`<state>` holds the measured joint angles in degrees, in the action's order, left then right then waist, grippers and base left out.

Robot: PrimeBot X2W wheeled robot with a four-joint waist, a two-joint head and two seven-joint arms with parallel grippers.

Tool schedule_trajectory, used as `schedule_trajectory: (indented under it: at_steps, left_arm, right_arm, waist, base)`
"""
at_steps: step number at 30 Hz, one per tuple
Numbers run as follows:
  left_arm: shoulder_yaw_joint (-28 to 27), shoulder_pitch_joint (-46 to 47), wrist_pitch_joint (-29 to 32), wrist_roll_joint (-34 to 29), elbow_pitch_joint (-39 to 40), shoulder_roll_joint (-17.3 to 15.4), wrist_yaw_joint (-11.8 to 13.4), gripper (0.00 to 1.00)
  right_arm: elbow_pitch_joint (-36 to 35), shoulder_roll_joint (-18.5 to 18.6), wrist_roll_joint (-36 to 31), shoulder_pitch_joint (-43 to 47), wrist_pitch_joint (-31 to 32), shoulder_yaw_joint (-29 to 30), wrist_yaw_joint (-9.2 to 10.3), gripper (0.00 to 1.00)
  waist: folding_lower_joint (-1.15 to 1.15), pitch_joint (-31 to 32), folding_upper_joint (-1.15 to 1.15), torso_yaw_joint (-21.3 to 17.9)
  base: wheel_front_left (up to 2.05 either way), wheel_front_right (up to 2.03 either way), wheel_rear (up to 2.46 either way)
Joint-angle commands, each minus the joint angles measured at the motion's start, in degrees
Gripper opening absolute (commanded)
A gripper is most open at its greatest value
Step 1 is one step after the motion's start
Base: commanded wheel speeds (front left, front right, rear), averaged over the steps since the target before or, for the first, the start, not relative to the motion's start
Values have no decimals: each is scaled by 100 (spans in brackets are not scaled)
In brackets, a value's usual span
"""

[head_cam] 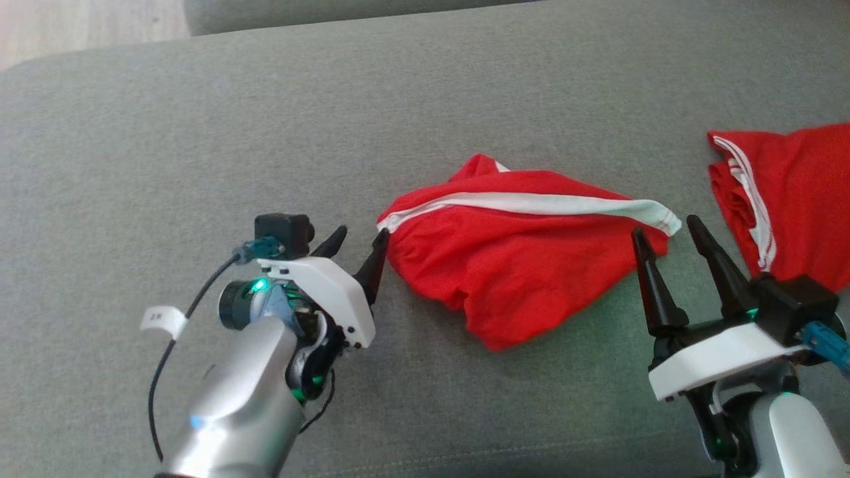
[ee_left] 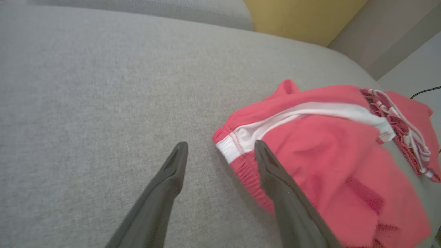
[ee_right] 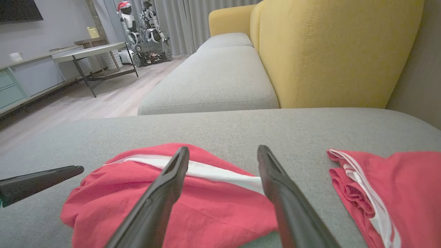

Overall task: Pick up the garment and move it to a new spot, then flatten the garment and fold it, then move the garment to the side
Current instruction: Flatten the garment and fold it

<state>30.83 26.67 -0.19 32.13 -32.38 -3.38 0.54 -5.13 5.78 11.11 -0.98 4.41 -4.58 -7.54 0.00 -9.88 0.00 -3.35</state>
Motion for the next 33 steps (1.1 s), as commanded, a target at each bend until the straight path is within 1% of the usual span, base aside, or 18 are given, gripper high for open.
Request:
schedule_trajectory:
  at_steps: [1,4,5,6,8,13,17,19,20,22,23,24,28,33]
  left_arm:
    - [-143,428,20,149,-259,-15,-90,100]
    - [-73,633,-2,325,-781,24,-221,100]
    - [-73,633,-2,325,-781,24,-221,100]
    - [-29,765,-96,418,-1041,38,-276,100]
    - [20,885,-207,528,-1240,44,-322,100]
    - [421,1101,-353,897,-1460,48,-412,100]
    - [758,1225,-446,1151,-1542,49,-416,100]
    - [931,1282,-460,1230,-1605,49,-408,89]
    - [1021,1307,-453,1268,-1637,49,-408,79]
    - [1220,1351,-439,1336,-1680,49,-429,44]
    - [1324,1365,-424,1381,-1683,49,-450,19]
    - [1429,1378,-412,1424,-1684,49,-467,0]
    - [1756,1445,-510,1564,-1690,49,-419,0]
    - [1958,1520,-823,1725,-1770,50,-304,0]
  right_arm:
    - [-141,-1,52,-218,15,-132,5,100]
    - [-105,-2,73,-214,22,-118,5,100]
    - [-105,-2,73,-214,22,-118,5,100]
    - [-89,-5,87,-224,28,-119,5,100]
    - [-73,-3,103,-242,25,-129,5,100]
    - [-24,1,149,-285,14,-139,5,100]
    - [11,-8,168,-295,4,-137,5,100]
    - [32,-18,186,-293,5,-141,5,100]
    - [41,-22,198,-293,6,-142,5,100]
    - [54,-25,206,-298,2,-147,5,100]
    - [57,-27,212,-306,0,-152,5,100]
    - [62,-28,218,-314,-2,-155,5,100]
    - [88,-24,242,-347,-11,-157,5,100]
    - [135,-27,268,-340,-19,-135,5,100]
  waist:
    - [0,-41,0,-89]
    - [0,-74,0,-144]
    - [0,-74,0,-144]
    - [0,-104,0,-181]
    - [0,-133,0,-216]
    - [0,-187,0,-290]
    - [0,-221,0,-322]
    - [0,-232,0,-331]
    - [0,-243,0,-332]
    - [0,-263,0,-336]
    - [0,-277,0,-341]
    - [0,-288,0,-344]
    - [0,-322,0,-357]
    - [0,-307,0,-345]
  base:
    - [0,0,0]
    - [0,0,0]
    - [0,0,0]
    - [0,0,0]
    - [0,0,0]
    - [0,0,0]
    - [0,0,0]
    - [0,0,0]
    - [0,0,0]
    - [0,0,0]
    - [0,0,0]
    - [0,0,0]
    - [0,0,0]
    - [0,0,0]
